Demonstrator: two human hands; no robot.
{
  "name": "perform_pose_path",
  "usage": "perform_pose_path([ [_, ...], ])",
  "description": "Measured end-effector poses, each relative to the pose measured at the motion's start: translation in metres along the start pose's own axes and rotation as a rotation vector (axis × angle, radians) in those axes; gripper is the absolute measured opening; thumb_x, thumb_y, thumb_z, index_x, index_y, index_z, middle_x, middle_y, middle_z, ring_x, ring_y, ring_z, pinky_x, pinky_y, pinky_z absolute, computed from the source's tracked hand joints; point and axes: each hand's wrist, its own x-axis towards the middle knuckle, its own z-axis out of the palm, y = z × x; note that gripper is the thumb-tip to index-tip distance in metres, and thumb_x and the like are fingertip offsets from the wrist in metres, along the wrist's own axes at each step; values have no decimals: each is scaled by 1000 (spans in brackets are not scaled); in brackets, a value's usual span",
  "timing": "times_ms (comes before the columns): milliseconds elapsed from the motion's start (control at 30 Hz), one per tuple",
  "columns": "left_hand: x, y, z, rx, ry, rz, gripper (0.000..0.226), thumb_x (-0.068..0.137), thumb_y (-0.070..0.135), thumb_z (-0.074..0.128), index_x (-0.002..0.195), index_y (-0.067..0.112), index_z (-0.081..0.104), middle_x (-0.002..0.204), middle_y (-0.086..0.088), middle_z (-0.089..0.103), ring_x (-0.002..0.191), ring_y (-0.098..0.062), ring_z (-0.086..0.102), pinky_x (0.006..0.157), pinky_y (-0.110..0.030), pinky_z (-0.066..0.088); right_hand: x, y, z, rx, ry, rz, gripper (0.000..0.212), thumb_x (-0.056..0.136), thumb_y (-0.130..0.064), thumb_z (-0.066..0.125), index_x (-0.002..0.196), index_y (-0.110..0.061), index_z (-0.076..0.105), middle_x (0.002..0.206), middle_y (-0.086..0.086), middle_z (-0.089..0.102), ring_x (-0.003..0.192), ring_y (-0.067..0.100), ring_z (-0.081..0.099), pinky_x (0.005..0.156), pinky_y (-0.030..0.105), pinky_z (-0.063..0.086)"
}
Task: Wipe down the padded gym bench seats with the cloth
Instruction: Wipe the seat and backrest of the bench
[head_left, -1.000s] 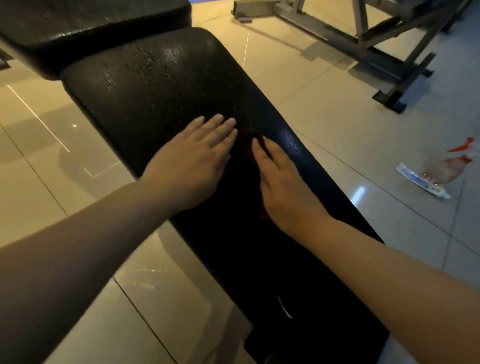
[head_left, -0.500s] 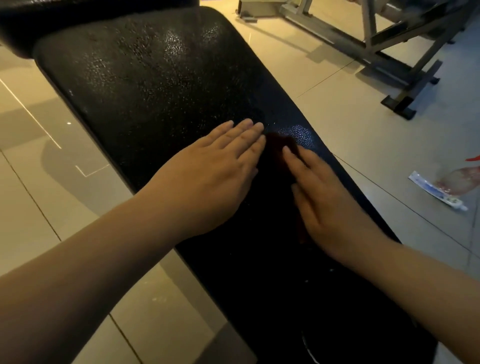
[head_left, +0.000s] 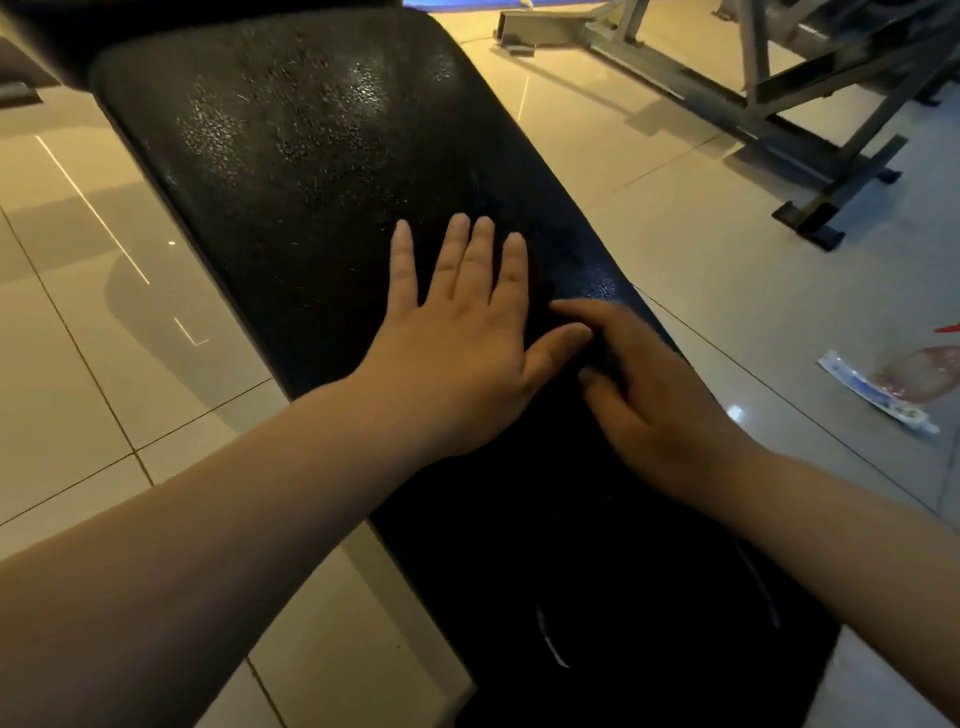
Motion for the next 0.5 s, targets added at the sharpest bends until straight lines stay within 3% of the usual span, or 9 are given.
perform_pose_path([
  [67,11,12,2,73,38,-34,78,100,58,13,157,9,-7,165,-18,-10,152,-32,-16,119,-56,-14,2,23,-3,-142,119,60,51,100,-16,51,150,-20,40,156,-3,38,139,2,32,118,23,29],
  [133,16,29,5,59,65,-6,69,105,43,21,157,5,-6,164,-21,-8,152,-34,-11,123,-51,-8,4,36,0,-176,127,162,60,101,-29,46,156,-14,30,164,0,22,147,7,20,118,16,13],
  [233,1,48,16,47,16,213,64,106,33,25,158,9,-3,166,-15,-6,153,-30,-8,124,-47,-6,-2,48,-2,-178,47,143,67,97,-29,38,160,-16,20,168,-2,12,153,7,9,123,23,9],
  [333,-13,33,18,89,23,346,59,106,38,25,159,17,9,167,-4,0,154,-18,-5,123,-44,-10,-7,50,-7,-153,-12,119,72,92,-28,34,160,-23,14,166,-17,3,149,-9,-1,117,8,0],
  [433,11,15,10,157,206,269,51,100,33,41,150,23,38,164,-3,20,153,-21,9,122,-53,5,-10,47,-6,-66,8,109,74,90,-25,41,160,-24,17,161,-23,5,148,-13,0,114,3,1],
  [500,30,20,1,146,338,95,41,94,32,52,134,22,56,146,-11,39,133,-30,25,109,-49,26,-10,43,-6,26,65,120,75,88,-19,48,159,-23,22,161,-19,18,145,-12,13,111,1,10],
])
